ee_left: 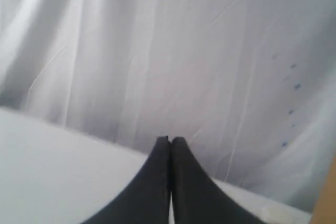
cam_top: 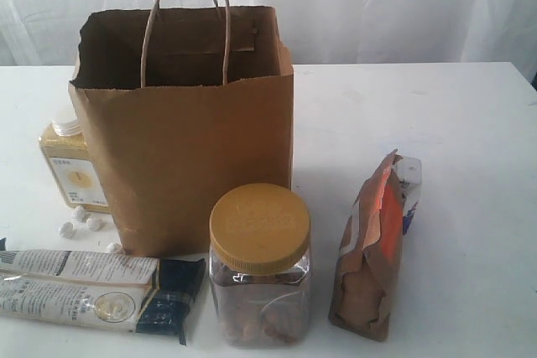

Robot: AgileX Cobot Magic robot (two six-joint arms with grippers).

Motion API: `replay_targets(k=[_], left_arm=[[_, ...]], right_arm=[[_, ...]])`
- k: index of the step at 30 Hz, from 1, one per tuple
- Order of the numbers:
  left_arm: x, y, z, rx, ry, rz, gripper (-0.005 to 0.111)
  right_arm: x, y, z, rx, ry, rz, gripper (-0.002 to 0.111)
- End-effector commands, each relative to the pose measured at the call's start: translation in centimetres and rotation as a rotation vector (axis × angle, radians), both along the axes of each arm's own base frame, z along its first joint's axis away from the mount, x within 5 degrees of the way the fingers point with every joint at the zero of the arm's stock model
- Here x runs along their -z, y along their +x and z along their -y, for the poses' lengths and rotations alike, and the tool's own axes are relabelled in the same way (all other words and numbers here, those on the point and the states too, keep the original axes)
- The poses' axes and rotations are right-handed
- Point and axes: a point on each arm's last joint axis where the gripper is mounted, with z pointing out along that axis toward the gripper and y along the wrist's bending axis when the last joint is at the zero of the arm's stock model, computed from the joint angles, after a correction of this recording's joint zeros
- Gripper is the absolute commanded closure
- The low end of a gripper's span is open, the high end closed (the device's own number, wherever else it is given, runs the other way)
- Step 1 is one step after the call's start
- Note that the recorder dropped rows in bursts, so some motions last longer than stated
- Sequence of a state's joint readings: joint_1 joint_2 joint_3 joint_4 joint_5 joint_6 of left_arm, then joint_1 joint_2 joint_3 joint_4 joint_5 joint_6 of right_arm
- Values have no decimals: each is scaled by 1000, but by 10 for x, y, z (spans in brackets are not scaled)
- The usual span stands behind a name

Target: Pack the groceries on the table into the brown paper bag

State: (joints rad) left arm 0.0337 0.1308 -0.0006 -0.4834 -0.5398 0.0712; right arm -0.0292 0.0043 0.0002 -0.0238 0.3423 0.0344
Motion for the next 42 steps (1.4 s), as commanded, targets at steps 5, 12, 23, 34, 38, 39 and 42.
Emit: replay_targets(k=[5, 12, 23, 34, 38, 39, 42], left_arm=[[14, 28, -14, -97, -513, -141, 107], [-55, 82, 4, 30, 265, -169, 107], [-77, 215, 14, 378, 365, -1083, 107], [-99, 255, 46, 840, 466, -1213, 107], [-91, 257, 64, 1051, 838, -1100, 105], [-90, 257, 65, 1078, 920, -1083, 102], [-88, 258, 60, 1113, 1180, -1042, 81]], right_arm=[[0, 0, 1, 6, -16, 4, 108], [0, 0, 1, 6, -16, 4, 108], [0, 0, 1, 6, -16, 4, 108], [0, 0, 1, 6, -16, 4, 108], [0, 0, 1, 6, -16, 4, 108], [0, 0, 1, 6, -16, 4, 108], [0, 0, 1, 6, -16, 4, 108]])
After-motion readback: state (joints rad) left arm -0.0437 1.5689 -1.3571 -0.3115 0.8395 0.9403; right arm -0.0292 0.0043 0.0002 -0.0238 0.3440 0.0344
